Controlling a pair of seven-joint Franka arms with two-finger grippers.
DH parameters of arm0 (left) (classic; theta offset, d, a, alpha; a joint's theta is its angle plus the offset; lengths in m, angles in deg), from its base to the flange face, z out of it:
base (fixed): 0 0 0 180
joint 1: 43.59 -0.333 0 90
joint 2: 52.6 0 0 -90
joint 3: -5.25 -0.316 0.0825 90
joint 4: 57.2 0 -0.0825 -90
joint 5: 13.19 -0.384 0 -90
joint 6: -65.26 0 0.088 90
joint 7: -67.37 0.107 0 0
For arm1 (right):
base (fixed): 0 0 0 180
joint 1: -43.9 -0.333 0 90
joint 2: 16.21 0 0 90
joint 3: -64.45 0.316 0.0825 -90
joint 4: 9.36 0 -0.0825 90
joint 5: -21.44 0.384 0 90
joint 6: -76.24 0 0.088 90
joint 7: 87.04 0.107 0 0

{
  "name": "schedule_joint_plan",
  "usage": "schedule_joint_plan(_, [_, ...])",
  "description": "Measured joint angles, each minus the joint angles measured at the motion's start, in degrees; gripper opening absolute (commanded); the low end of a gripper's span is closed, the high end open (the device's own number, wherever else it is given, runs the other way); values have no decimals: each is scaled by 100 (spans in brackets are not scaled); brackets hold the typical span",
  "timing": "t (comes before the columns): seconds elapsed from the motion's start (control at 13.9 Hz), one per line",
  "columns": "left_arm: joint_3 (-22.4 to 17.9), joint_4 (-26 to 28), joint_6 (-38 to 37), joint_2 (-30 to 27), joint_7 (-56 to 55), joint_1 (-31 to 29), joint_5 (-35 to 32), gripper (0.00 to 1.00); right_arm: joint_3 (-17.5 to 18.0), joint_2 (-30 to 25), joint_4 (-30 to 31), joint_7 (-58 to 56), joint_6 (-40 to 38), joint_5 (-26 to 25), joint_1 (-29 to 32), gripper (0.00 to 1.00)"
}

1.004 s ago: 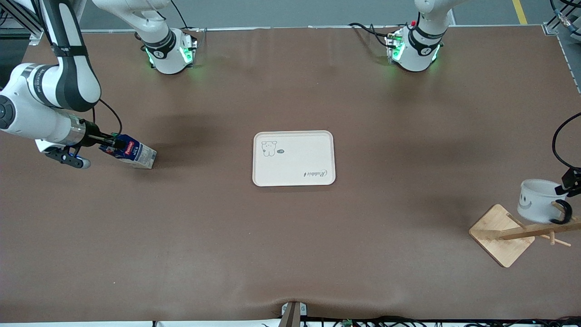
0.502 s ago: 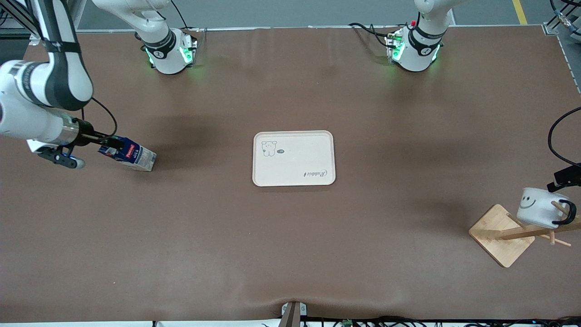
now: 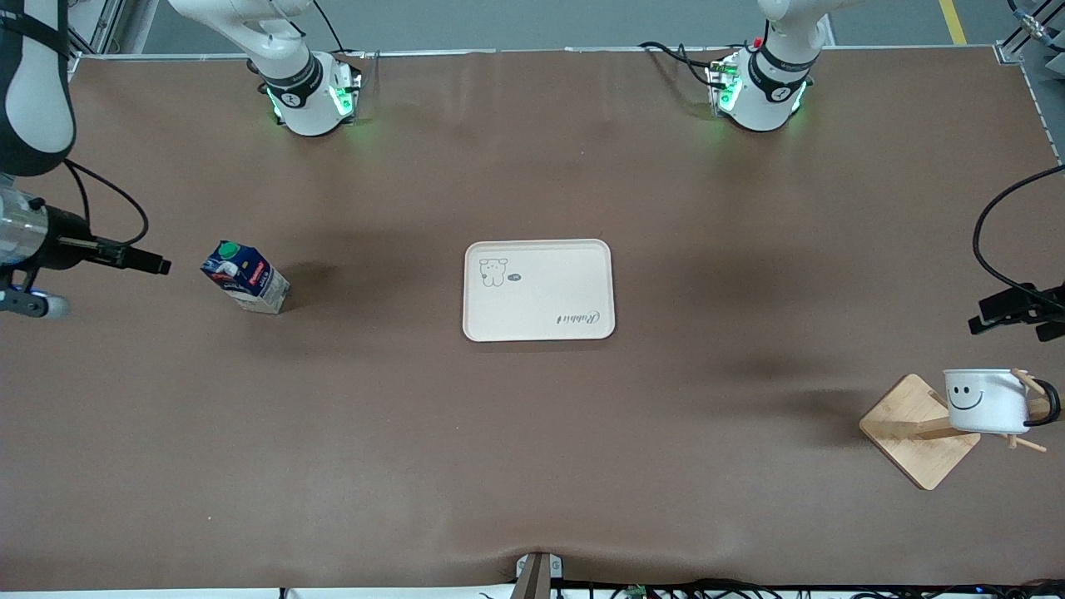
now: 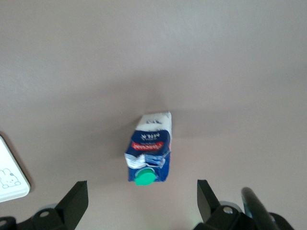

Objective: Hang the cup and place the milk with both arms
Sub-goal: 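Set the milk carton down and open the right gripper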

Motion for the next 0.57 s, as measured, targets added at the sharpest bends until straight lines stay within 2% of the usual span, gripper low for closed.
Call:
schedule_joint_plan(0.29, [15,-5,-342,-197,-892,582,-506,100,36,127,-599,-24,-296,3,-56,100])
schedule_joint_plan(0.43, [15,-6,-444,-268,-1045,728,-592,100,46,101,-756,-58,-381,4,-184,100])
schedule_joint_plan(0.57, [16,-7,-515,-333,-1045,782,-711,100,71,-24,-830,-51,-810,4,-330,100])
